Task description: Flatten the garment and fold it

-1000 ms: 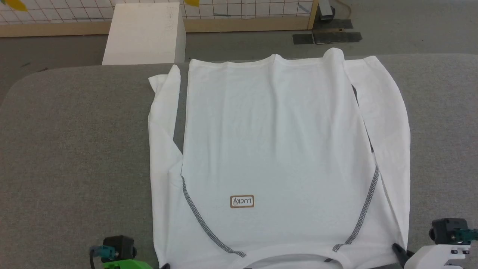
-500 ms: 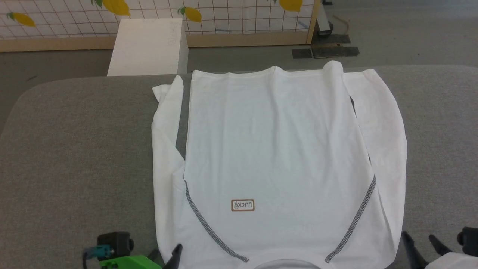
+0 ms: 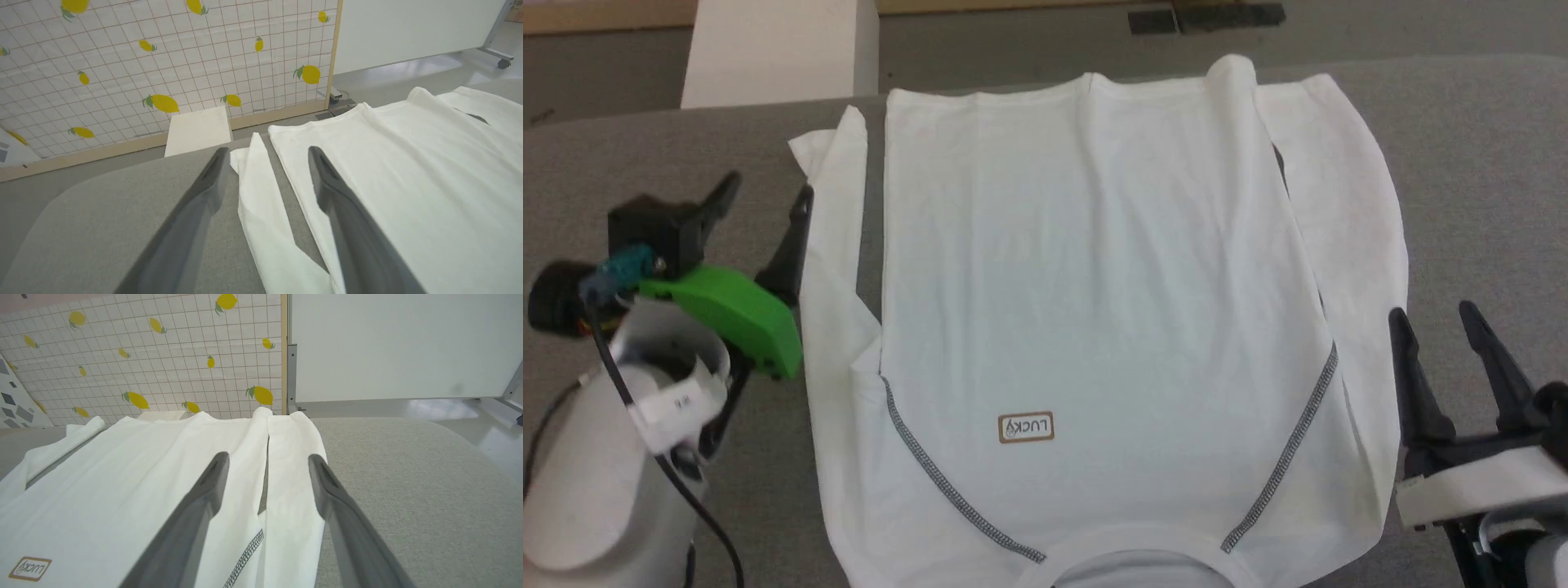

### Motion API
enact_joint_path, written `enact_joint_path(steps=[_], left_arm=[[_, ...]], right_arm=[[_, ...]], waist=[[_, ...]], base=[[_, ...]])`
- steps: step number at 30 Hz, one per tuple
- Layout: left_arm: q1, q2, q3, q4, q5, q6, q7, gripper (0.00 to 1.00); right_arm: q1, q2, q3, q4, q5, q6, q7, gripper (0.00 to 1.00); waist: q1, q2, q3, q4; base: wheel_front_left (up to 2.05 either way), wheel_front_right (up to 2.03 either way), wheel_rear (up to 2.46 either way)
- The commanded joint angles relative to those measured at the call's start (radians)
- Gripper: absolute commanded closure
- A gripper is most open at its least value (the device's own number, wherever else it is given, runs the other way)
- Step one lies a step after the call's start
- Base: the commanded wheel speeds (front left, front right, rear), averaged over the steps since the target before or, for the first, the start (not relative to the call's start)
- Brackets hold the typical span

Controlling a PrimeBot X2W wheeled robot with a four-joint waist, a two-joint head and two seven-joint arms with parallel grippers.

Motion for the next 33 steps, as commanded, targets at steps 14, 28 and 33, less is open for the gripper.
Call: enact_joint_path(steps=[14,28,33], left_arm=[[-0.563,0.113,-0.017,0.297,-0.023,-0.077,0.337,0.00],[-0.571,0.166,0.023,0.284,-0.044,0.064,0.618,0.60],[-0.538,0.172,0.030,0.254,-0.038,0.081,0.576,1.00]], right_arm=[[-0.251,-0.009,0.124,0.048,0.018,-0.002,-0.115,0.00],[-0.281,-0.002,0.167,0.104,0.046,-0.002,-0.143,0.00],[-0.278,-0.012,0.164,0.115,0.044,-0.002,-0.136,0.00]], waist=[[0.0000,0.0000,0.380,-0.199],[0.0000,0.0000,0.401,-0.222],[0.0000,0.0000,0.351,-0.193]], base=[[0.00,0.00,0.00],[0.00,0.00,0.00],[0.00,0.00,0.00]])
